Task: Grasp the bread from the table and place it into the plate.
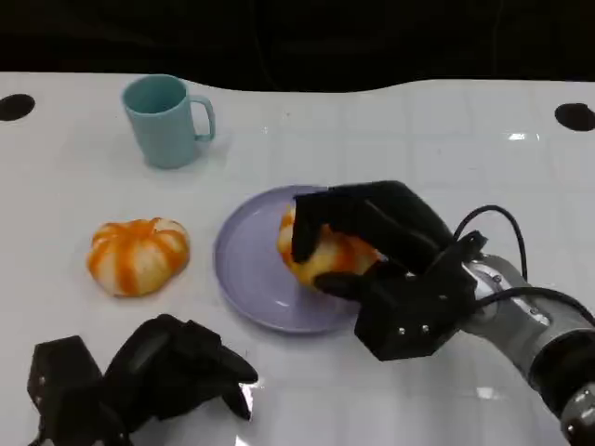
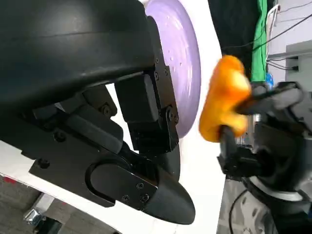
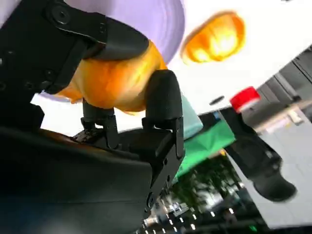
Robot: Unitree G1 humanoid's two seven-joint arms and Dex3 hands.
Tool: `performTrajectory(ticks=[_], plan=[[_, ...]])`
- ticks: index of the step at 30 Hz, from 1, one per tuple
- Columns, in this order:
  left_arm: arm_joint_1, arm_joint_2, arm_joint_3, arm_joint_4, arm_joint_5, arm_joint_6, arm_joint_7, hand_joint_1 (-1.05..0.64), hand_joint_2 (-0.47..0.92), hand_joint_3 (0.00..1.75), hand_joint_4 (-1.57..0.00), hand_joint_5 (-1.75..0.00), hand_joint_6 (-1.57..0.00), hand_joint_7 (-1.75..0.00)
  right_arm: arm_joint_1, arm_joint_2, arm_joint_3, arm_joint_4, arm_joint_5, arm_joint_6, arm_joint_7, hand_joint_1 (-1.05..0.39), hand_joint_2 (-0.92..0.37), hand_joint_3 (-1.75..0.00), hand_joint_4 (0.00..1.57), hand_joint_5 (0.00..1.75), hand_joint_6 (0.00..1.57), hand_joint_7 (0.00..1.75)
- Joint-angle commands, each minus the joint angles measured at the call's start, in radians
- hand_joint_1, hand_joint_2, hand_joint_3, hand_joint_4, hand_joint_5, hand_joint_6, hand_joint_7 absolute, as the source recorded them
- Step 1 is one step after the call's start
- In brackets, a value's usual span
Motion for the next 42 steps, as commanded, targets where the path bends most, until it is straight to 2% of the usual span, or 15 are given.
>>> performTrajectory(ticks=[1, 2, 4, 6, 11, 21, 25, 31, 32, 34, 35, 38, 39, 40, 42], plan=[[0.007, 0.01, 0.0, 0.002, -0.002, -0.012, -0.007, -1.05, 0.86, 0.0, -1.23, -0.91, -1.56, -0.03, -0.024, -0.025, 0.01, -0.011, -0.005, 0.005, 0.038, -0.42, -0.88, -0.25, 0.4, 0.94, 0.48, 0.34], [0.006, 0.009, 0.0, 0.003, -0.004, -0.008, -0.009, -1.05, 0.86, 0.0, -1.23, -0.91, -1.56, -0.03, -0.023, -0.034, 0.016, -0.022, -0.013, 0.014, 0.051, -0.46, -0.9, -0.23, 0.34, 0.89, 0.43, 0.31], [0.006, 0.009, 0.0, 0.001, -0.006, -0.002, -0.011, -1.05, 0.86, 0.0, -1.23, -0.91, -1.57, -0.03, -0.017, -0.047, 0.025, -0.048, -0.026, 0.034, 0.072, -0.66, -0.92, -0.28, 0.13, 0.77, 0.26, 0.2], [0.006, 0.009, 0.0, 0.0, -0.007, 0.0, -0.012, -1.05, 0.86, 0.0, -1.23, -0.91, -1.57, -0.03, -0.009, -0.056, 0.03, -0.071, -0.035, 0.051, 0.081, -0.77, -0.92, -0.32, 0.03, 0.72, 0.17, 0.14], [0.007, 0.008, -0.001, -0.002, -0.003, 0.001, -0.004, -1.05, 0.86, 0.0, -1.24, -0.91, -1.57, -0.03, 0.027, -0.091, 0.038, -0.163, -0.052, 0.099, 0.116, -0.91, -0.92, -0.39, 0.0, 0.55, 0.07, 0.07], [0.009, 0.005, 0.001, -0.007, -0.006, 0.008, -0.004, -1.05, 0.85, 0.0, -1.24, -0.9, -1.57, -0.03, 0.102, -0.139, 0.015, -0.303, -0.018, 0.126, 0.189, -0.95, -0.92, -0.4, 0.0, 0.45, 0.05, 0.05], [0.007, 0.001, 0.006, -0.003, -0.014, 0.006, -0.01, -1.05, 0.84, 0.0, -1.23, -0.88, -1.57, -0.04, 0.158, -0.177, -0.004, -0.387, 0.019, 0.126, 0.238, -0.93, -0.92, -0.38, 0.06, 0.49, 0.1, 0.07], [0.013, 0.003, 0.005, -0.007, -0.013, -0.002, -0.012, -1.05, 0.84, 0.0, -1.24, -0.87, -1.57, -0.03, 0.2, -0.19, -0.02, -0.444, 0.034, 0.149, 0.256, -0.89, -0.92, -0.39, 0.21, 0.59, 0.19, 0.1], [0.017, 0.003, 0.004, -0.011, -0.012, -0.003, -0.01, -1.05, 0.84, 0.0, -1.24, -0.87, -1.57, -0.03, 0.202, -0.19, -0.023, -0.452, 0.035, 0.152, 0.259, -0.87, -0.92, -0.4, 0.21, 0.79, 0.27, 0.11], [0.021, 0.005, 0.001, -0.018, -0.006, -0.006, -0.007, -1.05, 0.84, 0.0, -1.25, -0.87, -1.57, -0.03, 0.203, -0.186, -0.027, -0.459, 0.033, 0.157, 0.258, -0.85, -0.92, -0.41, 0.2, 0.97, 0.34, 0.11], [0.023, 0.006, -0.001, -0.02, -0.003, -0.007, -0.006, -1.05, 0.85, 0.01, -1.25, -0.87, -1.57, -0.03, 0.202, -0.183, -0.028, -0.46, 0.033, 0.159, 0.256, -0.82, -0.92, -0.39, 0.22, 1.1, 0.47, 0.17], [0.024, 0.005, 0.0, -0.023, -0.005, -0.003, -0.007, -1.05, 0.85, 0.01, -1.25, -0.87, -1.57, -0.03, 0.194, -0.174, -0.026, -0.453, 0.031, 0.17, 0.256, -0.78, -0.92, -0.38, 0.19, 1.28, 0.59, 0.3], [0.023, 0.005, 0.0, -0.022, -0.003, -0.006, -0.003, -1.05, 0.85, 0.01, -1.25, -0.87, -1.57, -0.03, 0.192, -0.172, -0.025, -0.452, 0.036, 0.173, 0.264, -0.78, -0.92, -0.38, 0.18, 1.3, 0.59, 0.32], [0.023, 0.005, -0.001, -0.021, -0.001, -0.009, 0.0, -1.05, 0.85, 0.0, -1.26, -0.88, -1.57, -0.03, 0.192, -0.172, -0.025, -0.452, 0.04, 0.175, 0.27, -0.76, -0.92, -0.36, 0.14, 1.18, 0.53, 0.31], [0.022, 0.004, -0.001, -0.02, 0.002, -0.013, 0.004, -1.05, 0.85, 0.0, -1.26, -0.88, -1.57, -0.03, 0.191, -0.171, -0.025, -0.453, 0.044, 0.177, 0.277, -0.75, -0.92, -0.35, 0.12, 1.11, 0.5, 0.3]])
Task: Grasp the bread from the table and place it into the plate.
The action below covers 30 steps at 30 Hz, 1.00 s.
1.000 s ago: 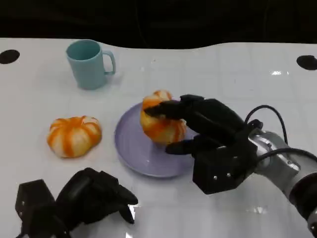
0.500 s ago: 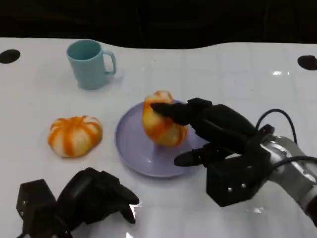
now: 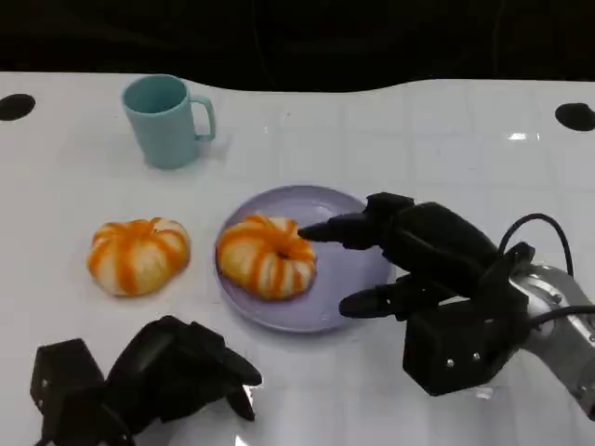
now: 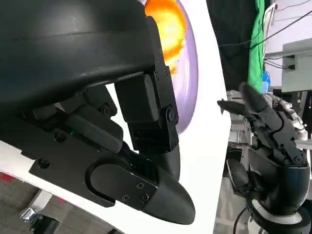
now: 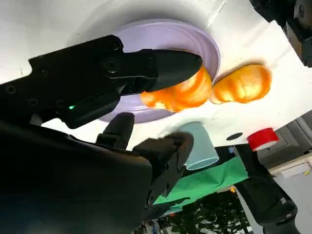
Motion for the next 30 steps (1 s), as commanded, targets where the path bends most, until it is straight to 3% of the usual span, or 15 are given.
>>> performTrajectory(ticks=[1, 3, 4, 6, 9, 11, 14, 26, 30], plan=[[0.012, 0.014, -0.001, -0.007, 0.003, -0.007, 0.007, -1.05, 0.85, 0.0, -1.26, -0.88, -1.57, -0.03, 0.005, -0.009, -0.016, -0.015, 0.027, -0.004, 0.012, -0.74, -0.92, -0.35, 0.12, 1.1, 0.49, 0.3], [0.011, 0.013, -0.002, -0.008, 0.002, -0.002, 0.005, -1.05, 0.85, 0.0, -1.26, -0.88, -1.57, -0.03, 0.034, -0.022, -0.031, -0.043, 0.036, -0.024, -0.005, -0.73, -0.92, -0.33, 0.15, 1.1, 0.47, 0.31], [0.011, 0.012, -0.002, -0.009, 0.001, -0.001, 0.004, -1.05, 0.85, 0.0, -1.26, -0.88, -1.57, -0.03, 0.056, -0.03, -0.044, -0.064, 0.039, -0.036, -0.022, -0.71, -0.92, -0.32, 0.2, 1.11, 0.47, 0.39], [0.011, 0.011, -0.004, -0.009, 0.003, -0.002, 0.006, -1.05, 0.85, 0.0, -1.26, -0.88, -1.56, -0.03, 0.108, -0.044, -0.074, -0.112, 0.055, -0.05, -0.044, -0.66, -0.92, -0.29, 0.34, 1.31, 0.42, 0.76], [0.012, 0.008, -0.007, -0.014, 0.005, -0.003, 0.01, -1.05, 0.85, 0.0, -1.26, -0.88, -1.56, -0.03, 0.184, -0.053, -0.12, -0.168, 0.103, -0.079, -0.06, -0.61, -0.92, -0.25, 0.45, 1.47, 0.44, 0.99], [0.013, 0.009, -0.01, -0.017, 0.009, -0.005, 0.016, -1.05, 0.85, 0.0, -1.27, -0.89, -1.57, -0.03, 0.224, -0.06, -0.143, -0.2, 0.125, -0.088, -0.061, -0.57, -0.92, -0.26, 0.55, 1.63, 0.44, 1.23], [0.014, 0.008, -0.01, -0.017, 0.009, -0.003, 0.017, -1.05, 0.85, 0.0, -1.26, -0.89, -1.57, -0.03, 0.306, -0.075, -0.177, -0.246, 0.217, -0.138, -0.031, -0.53, -0.92, -0.29, 0.61, 1.72, 0.45, 1.45], [0.028, 0.004, -0.019, -0.03, 0.013, -0.018, 0.02, -1.05, 0.86, 0.0, -1.25, -0.9, -1.56, -0.02, 0.527, -0.096, -0.222, -0.401, 0.444, -0.129, 0.134, -0.51, -0.92, -0.37, 0.63, 1.75, 0.62, 1.47], [0.03, 0.003, -0.019, -0.032, 0.013, -0.018, 0.021, -1.05, 0.86, 0.0, -1.24, -0.9, -1.56, -0.02, 0.543, -0.091, -0.233, -0.416, 0.458, -0.123, 0.159, -0.51, -0.92, -0.37, 0.63, 1.75, 0.63, 1.48]])
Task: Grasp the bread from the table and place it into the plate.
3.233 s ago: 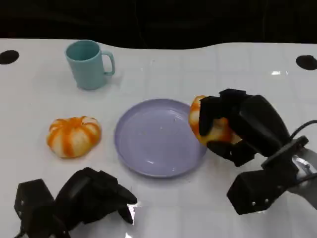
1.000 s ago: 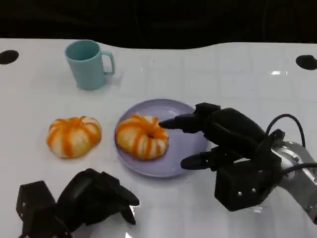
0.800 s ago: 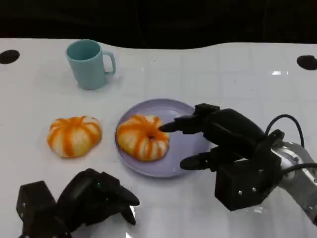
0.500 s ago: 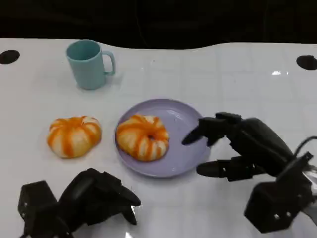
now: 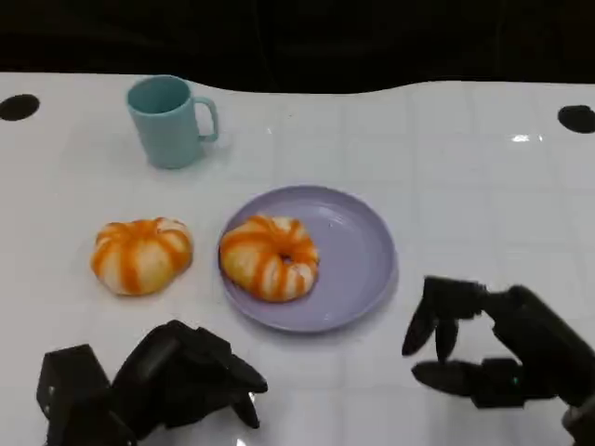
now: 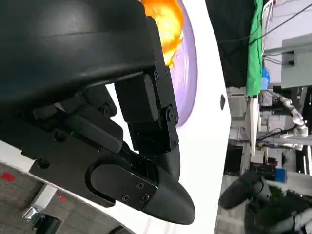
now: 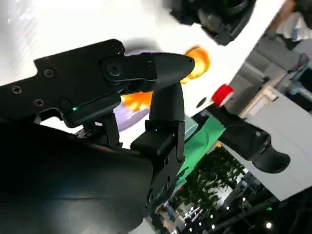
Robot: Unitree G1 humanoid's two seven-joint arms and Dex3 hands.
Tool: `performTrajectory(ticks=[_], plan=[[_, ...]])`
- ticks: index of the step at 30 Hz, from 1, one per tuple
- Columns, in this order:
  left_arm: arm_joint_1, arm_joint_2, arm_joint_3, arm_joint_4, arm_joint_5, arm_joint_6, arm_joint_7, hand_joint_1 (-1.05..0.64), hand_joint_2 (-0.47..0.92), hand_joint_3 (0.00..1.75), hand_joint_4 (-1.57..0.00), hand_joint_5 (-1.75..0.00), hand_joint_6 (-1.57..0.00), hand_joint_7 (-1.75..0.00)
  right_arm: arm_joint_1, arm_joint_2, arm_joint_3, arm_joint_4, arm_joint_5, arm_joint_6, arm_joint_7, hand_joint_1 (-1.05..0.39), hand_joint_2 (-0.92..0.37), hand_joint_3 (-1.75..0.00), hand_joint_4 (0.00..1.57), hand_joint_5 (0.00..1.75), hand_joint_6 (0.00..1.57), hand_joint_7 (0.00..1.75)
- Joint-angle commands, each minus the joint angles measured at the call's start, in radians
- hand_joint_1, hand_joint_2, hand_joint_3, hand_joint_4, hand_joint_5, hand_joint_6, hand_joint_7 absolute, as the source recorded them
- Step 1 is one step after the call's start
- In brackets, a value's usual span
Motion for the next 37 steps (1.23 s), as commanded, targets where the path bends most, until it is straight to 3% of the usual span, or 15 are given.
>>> performTrajectory(ticks=[1, 4, 6, 11, 22, 37], plan=[[0.005, 0.011, -0.001, -0.009, 0.004, -0.012, 0.014, -1.05, 0.86, 0.0, -1.24, -0.9, -1.56, -0.02, 0.017, -0.014, -0.029, -0.025, 0.024, 0.001, 0.024, -0.51, -0.92, -0.37, 0.63, 1.75, 0.63, 1.48], [0.008, 0.011, -0.001, -0.013, 0.002, -0.011, 0.013, -1.05, 0.86, 0.0, -1.24, -0.9, -1.56, -0.02, 0.057, -0.006, -0.035, -0.028, 0.032, -0.013, 0.029, -0.51, -0.92, -0.37, 0.63, 1.75, 0.63, 1.48], [0.012, 0.012, 0.0, -0.019, -0.001, -0.009, 0.011, -1.05, 0.86, 0.0, -1.24, -0.9, -1.56, -0.02, 0.108, -0.001, -0.039, -0.032, 0.044, -0.032, 0.029, -0.47, -0.92, -0.36, 0.7, 1.75, 0.6, 1.67], [0.013, 0.017, 0.0, -0.023, 0.002, -0.005, 0.013, -1.05, 0.86, 0.0, -1.24, -0.9, -1.57, -0.02, 0.124, 0.016, -0.046, -0.009, 0.044, -0.051, 0.028, -0.47, -0.92, -0.35, 0.72, 1.75, 0.59, 1.74], [-0.012, 0.027, 0.014, 0.019, -0.001, -0.016, 0.014, -1.05, 0.86, 0.0, -1.25, -0.9, -1.57, -0.03, 0.069, 0.066, -0.06, 0.139, 0.013, -0.153, -0.013, -0.47, -0.92, -0.34, 0.76, 1.75, 0.62, 1.75], [-0.033, 0.039, 0.029, 0.047, -0.018, -0.003, -0.013, -1.05, 0.85, 0.0, -1.25, -0.9, -1.57, -0.03, 0.026, 0.096, -0.071, 0.206, -0.03, -0.182, -0.048, -0.46, -0.92, -0.32, 0.76, 1.75, 0.62, 1.75]])
